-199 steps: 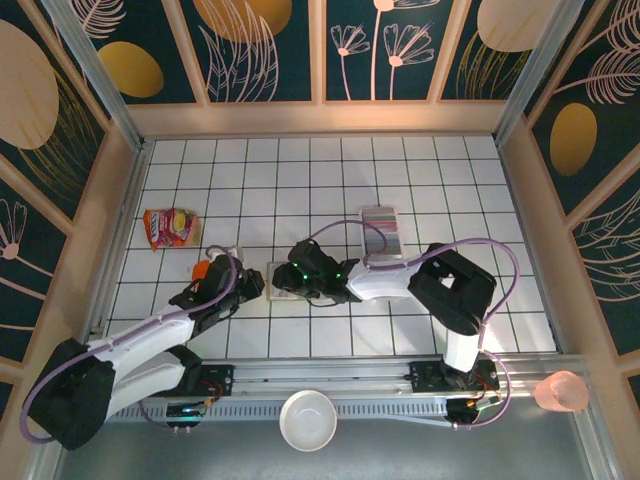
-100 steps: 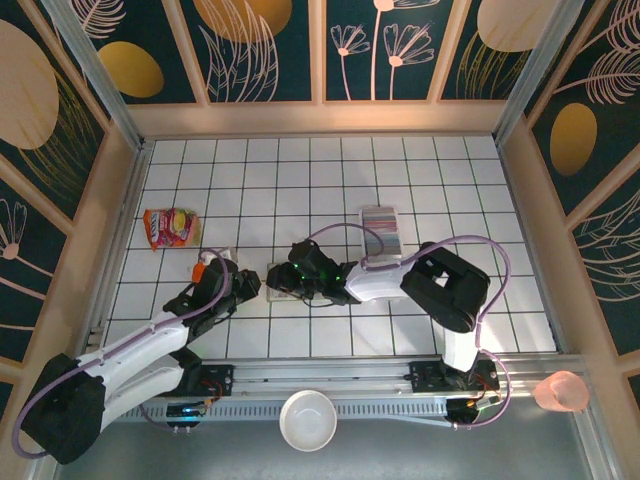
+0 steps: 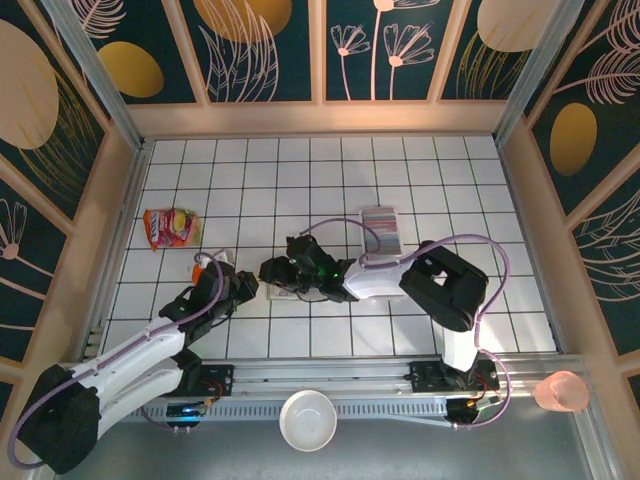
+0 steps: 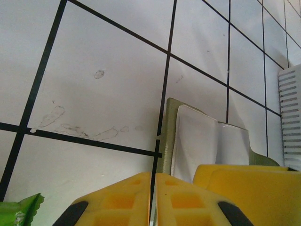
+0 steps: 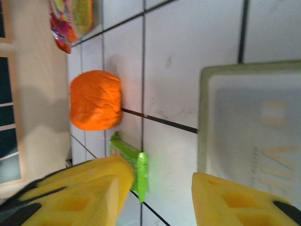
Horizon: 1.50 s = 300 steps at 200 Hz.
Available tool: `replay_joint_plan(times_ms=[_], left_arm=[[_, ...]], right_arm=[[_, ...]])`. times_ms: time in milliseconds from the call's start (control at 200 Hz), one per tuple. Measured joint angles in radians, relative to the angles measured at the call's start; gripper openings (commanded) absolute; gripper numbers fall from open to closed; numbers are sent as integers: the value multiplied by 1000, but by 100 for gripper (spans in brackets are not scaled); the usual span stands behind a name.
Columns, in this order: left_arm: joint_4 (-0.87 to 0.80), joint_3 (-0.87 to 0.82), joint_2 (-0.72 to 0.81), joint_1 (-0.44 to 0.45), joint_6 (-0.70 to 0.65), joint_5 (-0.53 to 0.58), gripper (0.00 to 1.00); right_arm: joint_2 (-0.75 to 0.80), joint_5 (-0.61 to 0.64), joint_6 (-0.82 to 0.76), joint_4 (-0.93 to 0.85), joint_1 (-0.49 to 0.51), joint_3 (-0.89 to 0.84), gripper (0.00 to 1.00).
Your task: Put the credit cards into the card holder
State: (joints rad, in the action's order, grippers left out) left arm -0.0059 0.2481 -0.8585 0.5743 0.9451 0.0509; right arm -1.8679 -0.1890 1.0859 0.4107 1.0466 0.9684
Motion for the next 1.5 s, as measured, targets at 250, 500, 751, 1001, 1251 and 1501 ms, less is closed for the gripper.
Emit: replay_joint_plan(times_ms=[250,500,751,1001,1251,1501], left_arm=[[-7,-3,11,0,4,10,12],[-6,-3,10,0,7,9,20],[-49,56,-28,0,-21,-17,25],[-58,195,-121,0,-86,-101,18],[-58,302,-280,0,-144,-186,16],[-58,341,-301,0,-172,-214,18]], right_arm=[[98,22,-112,-55,-6,39,50],[340,149,-234,-197,-31,-4,50],[441,247,-398,-318,-87,-103,41],[644,326,-695,-328,-144,-167,48],[827,270,-1342,-290,-158,-239,56],[879,181,-1901,-557,-283,-216,65]])
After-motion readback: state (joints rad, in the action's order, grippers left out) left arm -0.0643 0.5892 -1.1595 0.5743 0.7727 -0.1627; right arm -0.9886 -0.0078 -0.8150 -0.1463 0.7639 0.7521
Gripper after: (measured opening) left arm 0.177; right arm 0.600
